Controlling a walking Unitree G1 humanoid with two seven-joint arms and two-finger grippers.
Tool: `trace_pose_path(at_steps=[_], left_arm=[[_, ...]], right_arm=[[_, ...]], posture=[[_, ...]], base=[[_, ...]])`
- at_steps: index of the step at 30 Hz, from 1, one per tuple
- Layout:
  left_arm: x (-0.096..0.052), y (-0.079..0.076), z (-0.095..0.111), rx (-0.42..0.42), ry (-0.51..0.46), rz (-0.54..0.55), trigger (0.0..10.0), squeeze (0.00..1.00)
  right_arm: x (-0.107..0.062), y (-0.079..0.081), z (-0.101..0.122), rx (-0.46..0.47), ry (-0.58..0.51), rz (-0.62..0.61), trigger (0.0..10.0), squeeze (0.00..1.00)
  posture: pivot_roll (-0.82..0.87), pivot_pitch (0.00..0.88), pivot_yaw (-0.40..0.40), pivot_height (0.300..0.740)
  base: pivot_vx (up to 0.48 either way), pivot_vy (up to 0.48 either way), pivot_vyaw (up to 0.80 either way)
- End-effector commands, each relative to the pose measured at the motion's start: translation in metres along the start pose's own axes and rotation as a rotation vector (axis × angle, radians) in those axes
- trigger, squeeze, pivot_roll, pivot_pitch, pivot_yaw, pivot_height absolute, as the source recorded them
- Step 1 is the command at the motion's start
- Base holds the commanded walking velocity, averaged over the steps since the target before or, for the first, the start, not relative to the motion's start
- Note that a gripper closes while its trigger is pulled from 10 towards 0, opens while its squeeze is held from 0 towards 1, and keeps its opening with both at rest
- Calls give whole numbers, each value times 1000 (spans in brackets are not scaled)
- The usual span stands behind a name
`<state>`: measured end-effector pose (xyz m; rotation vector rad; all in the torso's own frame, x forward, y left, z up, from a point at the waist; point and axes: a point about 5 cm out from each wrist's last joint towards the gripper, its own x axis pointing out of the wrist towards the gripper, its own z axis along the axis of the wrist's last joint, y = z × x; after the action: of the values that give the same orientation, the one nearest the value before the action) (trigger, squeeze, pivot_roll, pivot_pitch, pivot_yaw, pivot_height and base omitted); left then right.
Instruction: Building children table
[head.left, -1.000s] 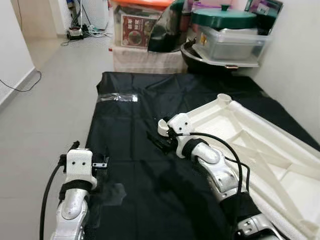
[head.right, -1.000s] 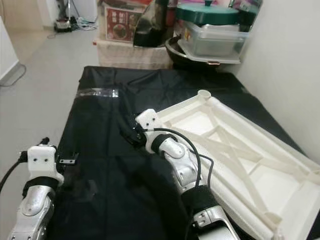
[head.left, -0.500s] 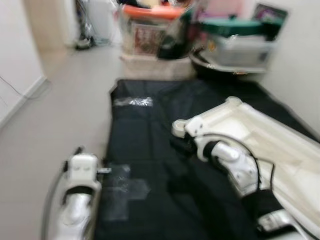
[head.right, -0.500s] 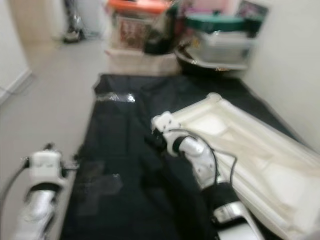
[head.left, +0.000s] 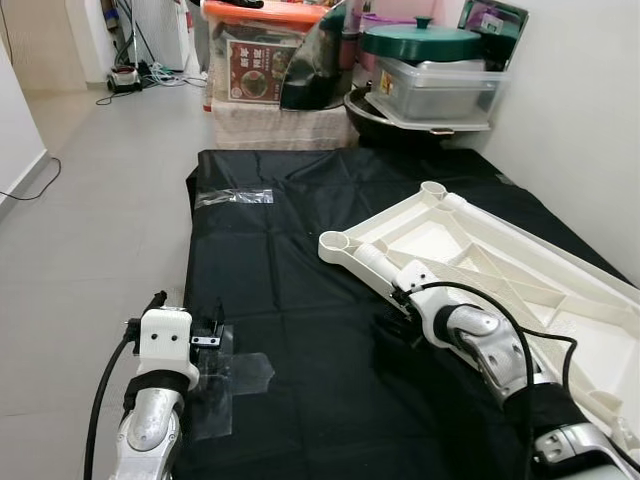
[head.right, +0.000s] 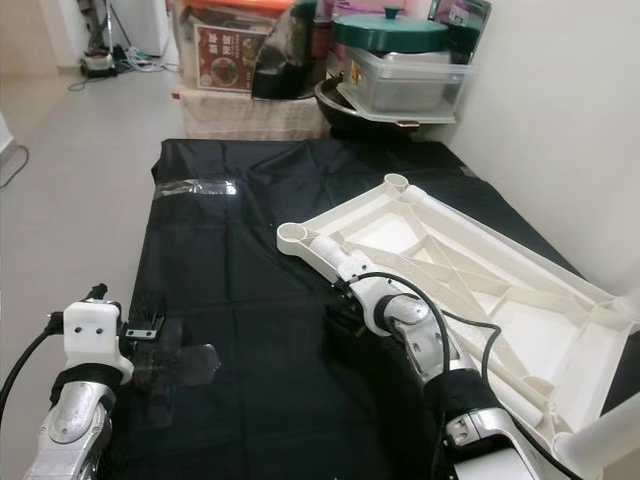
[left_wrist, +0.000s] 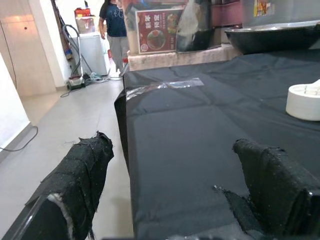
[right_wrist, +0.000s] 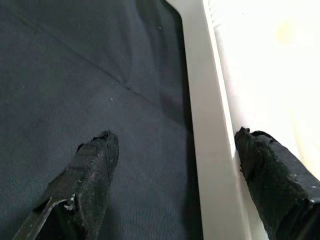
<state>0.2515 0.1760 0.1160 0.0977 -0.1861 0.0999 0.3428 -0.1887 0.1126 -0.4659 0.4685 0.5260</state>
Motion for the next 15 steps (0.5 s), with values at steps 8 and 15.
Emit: trace_pose_path(at_steps=[8,15], left_arm=[[-2,-1,-6,7,26,2,10000,0],[-2,-1,-7,7,29,5,10000,0]], right_arm=[[-1,-7,-23,99,111,2,9804,0],[1,8,-35,307,163,186,0,0]], posture=[[-6,0,-99,740],[-5,0,-98,740]], base=[[0,0,0],[0,0,0]])
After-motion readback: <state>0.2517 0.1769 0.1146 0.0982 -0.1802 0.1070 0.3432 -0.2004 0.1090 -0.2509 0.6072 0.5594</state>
